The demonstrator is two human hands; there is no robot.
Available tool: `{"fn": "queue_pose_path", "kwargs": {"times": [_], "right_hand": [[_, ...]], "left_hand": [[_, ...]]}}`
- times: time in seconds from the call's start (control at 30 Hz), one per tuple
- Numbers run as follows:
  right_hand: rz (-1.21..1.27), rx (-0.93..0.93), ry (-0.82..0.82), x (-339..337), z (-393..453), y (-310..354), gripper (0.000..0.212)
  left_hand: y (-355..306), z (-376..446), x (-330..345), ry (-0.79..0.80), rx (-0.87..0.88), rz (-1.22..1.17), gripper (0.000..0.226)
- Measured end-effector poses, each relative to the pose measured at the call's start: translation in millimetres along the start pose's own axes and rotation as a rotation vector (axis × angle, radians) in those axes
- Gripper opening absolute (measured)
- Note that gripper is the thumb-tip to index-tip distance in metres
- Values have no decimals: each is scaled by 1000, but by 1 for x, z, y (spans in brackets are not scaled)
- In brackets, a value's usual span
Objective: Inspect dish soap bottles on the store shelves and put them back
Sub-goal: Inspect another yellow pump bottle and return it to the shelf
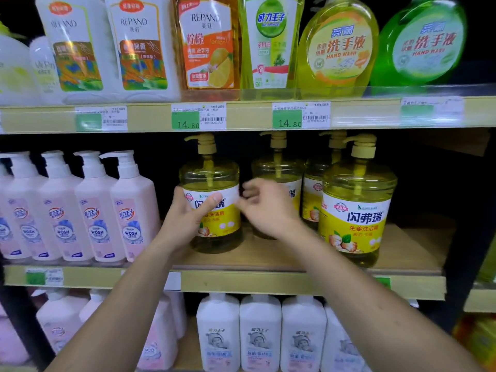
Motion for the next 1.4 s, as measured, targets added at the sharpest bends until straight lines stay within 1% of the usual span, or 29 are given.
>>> {"fn": "queue_pose_path", "kwargs": {"times": [0.03, 0.1, 0.13, 0.17, 0.2, 0.3, 0.37, 0.43, 0.47, 0.5, 0.53, 0.63, 0.73, 0.8, 0.87, 0.93, 1.07, 1.17, 1.3, 1.4], "right_hand": [[-61, -4, -117, -26, 3, 0, 38], [-193, -20, -364, -72, 3, 6, 38], [-259, -11, -437, -86, 5, 11, 41], [-312, 13, -444, -93, 10, 12, 45], [-338, 60, -382, -93, 20, 11, 48], [-359, 244, -54, -77, 46, -1, 57], [-392, 261, 47, -71, 53, -1, 65], [-487, 240, 137, -63, 54, 0, 79], [-540, 231, 178, -59, 54, -2, 79], [-572, 234, 203, -58, 54, -5, 74], [-578, 240, 209, -59, 55, -10, 69], [-533, 270, 239, -58, 57, -25, 80], [-586, 264, 273, -54, 54, -28, 65], [-622, 215, 267, -55, 52, -22, 59], [-642, 152, 253, -58, 47, -13, 63], [-628, 127, 237, -64, 39, -5, 68], [-483, 127, 172, -73, 21, 0, 86], [-433, 89, 141, -75, 8, 5, 89], [-447, -36, 69, -85, -13, 16, 100], [-396, -147, -10, -93, -40, 17, 98]], "left_hand": [[2, 0, 0, -6, 11, -8, 60], [4, 1, 1, -17, 31, -12, 55], [4, 1, 1, -19, 35, -15, 53], [5, 1, 1, -20, 37, -16, 51], [5, 1, 1, -20, 41, -16, 50], [4, 0, 2, -11, 49, -2, 49], [3, 0, 2, -3, 54, 15, 50], [2, 0, 1, -3, 57, 26, 51], [2, 0, 1, -2, 54, 30, 51], [2, -1, 1, 0, 49, 33, 51], [2, -1, 1, -1, 43, 34, 51], [3, -1, -1, -10, 30, 27, 51], [3, -2, 0, -5, 24, 12, 52], [1, -3, 0, -2, 25, 6, 54], [0, -5, 1, -3, 25, -6, 55], [-1, -6, 1, -7, 20, -24, 56], [0, -6, 2, 3, 3, -49, 58], [0, -5, 2, 10, -9, -62, 60], [1, -3, 1, 13, -2, -59, 61], [4, 0, 0, 5, -5, -83, 58]]}}
Point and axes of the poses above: each hand's wrist, its own z-axis towards the middle knuckle, its own x-axis out of the palm, y = z × x, the point moved 9 cm from there along z, towards the middle knuckle, and after that the axes turned 10 degrees about -z, right-handed, at the moved point
